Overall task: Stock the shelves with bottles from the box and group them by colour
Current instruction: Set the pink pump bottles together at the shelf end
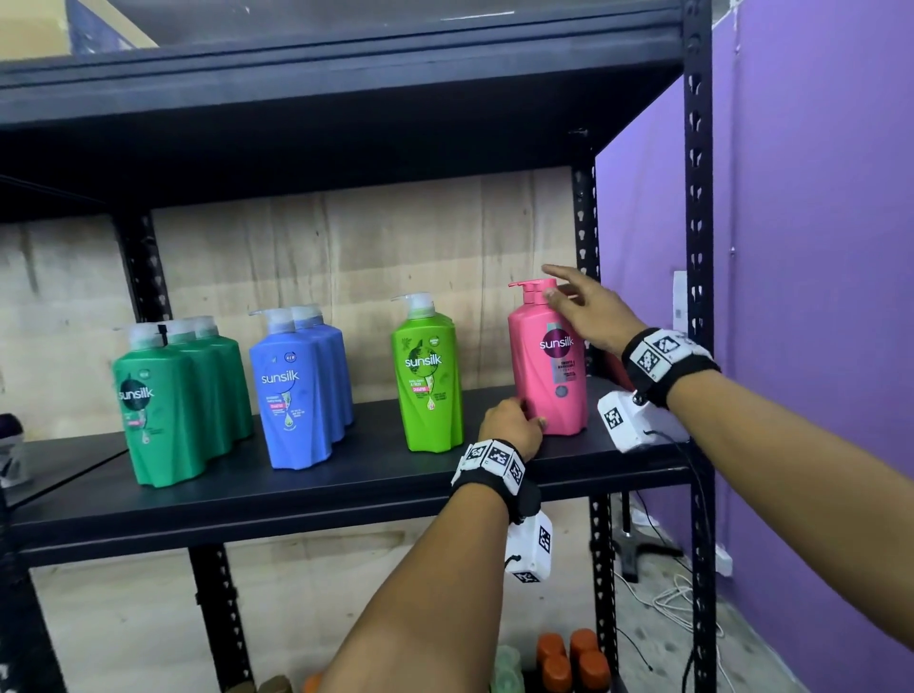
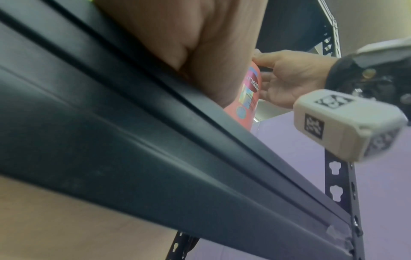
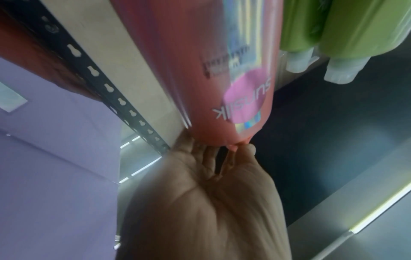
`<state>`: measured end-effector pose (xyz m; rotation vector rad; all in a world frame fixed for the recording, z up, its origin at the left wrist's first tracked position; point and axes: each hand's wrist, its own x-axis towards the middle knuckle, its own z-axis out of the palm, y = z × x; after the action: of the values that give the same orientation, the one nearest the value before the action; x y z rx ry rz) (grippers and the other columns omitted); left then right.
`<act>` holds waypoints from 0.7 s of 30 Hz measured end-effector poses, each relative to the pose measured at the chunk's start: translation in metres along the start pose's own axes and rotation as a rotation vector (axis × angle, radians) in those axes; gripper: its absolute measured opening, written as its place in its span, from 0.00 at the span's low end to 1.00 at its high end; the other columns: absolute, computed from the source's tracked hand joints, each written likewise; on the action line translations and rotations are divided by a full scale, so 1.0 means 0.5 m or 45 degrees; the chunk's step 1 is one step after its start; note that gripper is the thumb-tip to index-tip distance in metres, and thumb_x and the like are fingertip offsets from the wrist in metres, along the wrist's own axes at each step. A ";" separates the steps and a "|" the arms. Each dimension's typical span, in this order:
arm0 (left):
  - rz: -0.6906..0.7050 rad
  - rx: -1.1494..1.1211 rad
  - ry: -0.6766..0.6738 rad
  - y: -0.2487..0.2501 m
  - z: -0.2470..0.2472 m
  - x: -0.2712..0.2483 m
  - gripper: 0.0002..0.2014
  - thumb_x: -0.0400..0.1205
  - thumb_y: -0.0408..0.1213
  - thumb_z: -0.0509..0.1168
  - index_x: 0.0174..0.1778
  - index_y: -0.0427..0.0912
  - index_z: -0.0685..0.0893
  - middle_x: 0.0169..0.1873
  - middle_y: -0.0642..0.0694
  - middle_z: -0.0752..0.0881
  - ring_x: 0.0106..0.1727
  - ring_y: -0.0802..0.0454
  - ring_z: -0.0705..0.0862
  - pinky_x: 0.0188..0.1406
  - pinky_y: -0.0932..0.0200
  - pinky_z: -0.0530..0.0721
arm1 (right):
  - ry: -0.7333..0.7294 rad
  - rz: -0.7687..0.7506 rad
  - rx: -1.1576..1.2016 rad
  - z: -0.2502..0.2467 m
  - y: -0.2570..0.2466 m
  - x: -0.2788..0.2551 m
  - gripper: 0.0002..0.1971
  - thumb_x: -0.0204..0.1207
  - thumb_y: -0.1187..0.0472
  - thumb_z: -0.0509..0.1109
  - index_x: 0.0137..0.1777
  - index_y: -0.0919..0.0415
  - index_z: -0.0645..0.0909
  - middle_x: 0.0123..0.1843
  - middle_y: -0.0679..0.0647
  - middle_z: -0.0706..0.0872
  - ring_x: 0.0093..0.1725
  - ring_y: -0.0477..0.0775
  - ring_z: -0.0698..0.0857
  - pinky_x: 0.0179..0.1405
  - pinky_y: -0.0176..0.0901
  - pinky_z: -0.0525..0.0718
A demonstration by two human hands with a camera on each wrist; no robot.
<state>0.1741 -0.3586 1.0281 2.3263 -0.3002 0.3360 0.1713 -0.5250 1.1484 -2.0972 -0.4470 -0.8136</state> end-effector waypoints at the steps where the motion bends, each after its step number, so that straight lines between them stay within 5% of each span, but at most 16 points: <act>1: -0.001 -0.004 0.003 -0.001 0.003 0.001 0.21 0.84 0.45 0.70 0.71 0.40 0.83 0.66 0.40 0.86 0.69 0.40 0.82 0.71 0.50 0.80 | -0.003 0.065 0.013 0.005 0.012 -0.017 0.26 0.84 0.39 0.66 0.81 0.35 0.68 0.65 0.42 0.82 0.62 0.47 0.84 0.63 0.42 0.80; 4: 0.022 0.010 0.028 -0.002 0.005 0.002 0.19 0.84 0.44 0.70 0.68 0.39 0.84 0.64 0.40 0.88 0.69 0.39 0.83 0.70 0.50 0.80 | 0.050 0.261 0.237 0.037 0.047 -0.073 0.37 0.81 0.39 0.70 0.87 0.42 0.60 0.70 0.44 0.79 0.65 0.47 0.83 0.70 0.50 0.79; 8: 0.043 0.061 0.069 -0.004 0.009 0.003 0.18 0.83 0.43 0.70 0.67 0.40 0.86 0.63 0.41 0.89 0.68 0.40 0.84 0.69 0.51 0.81 | -0.025 0.289 0.477 0.081 0.070 -0.123 0.35 0.82 0.53 0.74 0.85 0.51 0.62 0.67 0.50 0.87 0.54 0.36 0.87 0.50 0.32 0.83; 14: 0.022 0.057 0.061 0.000 0.007 0.000 0.19 0.84 0.43 0.70 0.68 0.39 0.85 0.64 0.39 0.88 0.69 0.39 0.83 0.70 0.50 0.80 | -0.005 0.303 0.460 0.092 0.070 -0.126 0.36 0.83 0.52 0.72 0.86 0.51 0.58 0.65 0.52 0.87 0.61 0.54 0.88 0.68 0.57 0.83; 18: 0.008 0.016 0.050 0.008 -0.004 -0.016 0.19 0.84 0.43 0.70 0.68 0.38 0.85 0.64 0.39 0.88 0.68 0.39 0.83 0.70 0.50 0.80 | 0.004 0.302 0.436 0.092 0.082 -0.125 0.37 0.82 0.49 0.74 0.85 0.51 0.60 0.68 0.52 0.86 0.66 0.55 0.86 0.74 0.61 0.80; 21: 0.037 -0.030 0.065 0.017 -0.011 -0.032 0.19 0.82 0.41 0.71 0.68 0.38 0.85 0.63 0.38 0.88 0.67 0.39 0.84 0.69 0.51 0.81 | 0.060 0.295 0.343 0.094 0.101 -0.131 0.38 0.79 0.50 0.76 0.85 0.51 0.61 0.70 0.50 0.84 0.61 0.45 0.88 0.63 0.47 0.85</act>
<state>0.1556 -0.3588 1.0325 2.2879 -0.3119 0.4037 0.1705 -0.5196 1.0535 -1.8347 -0.2649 -0.6288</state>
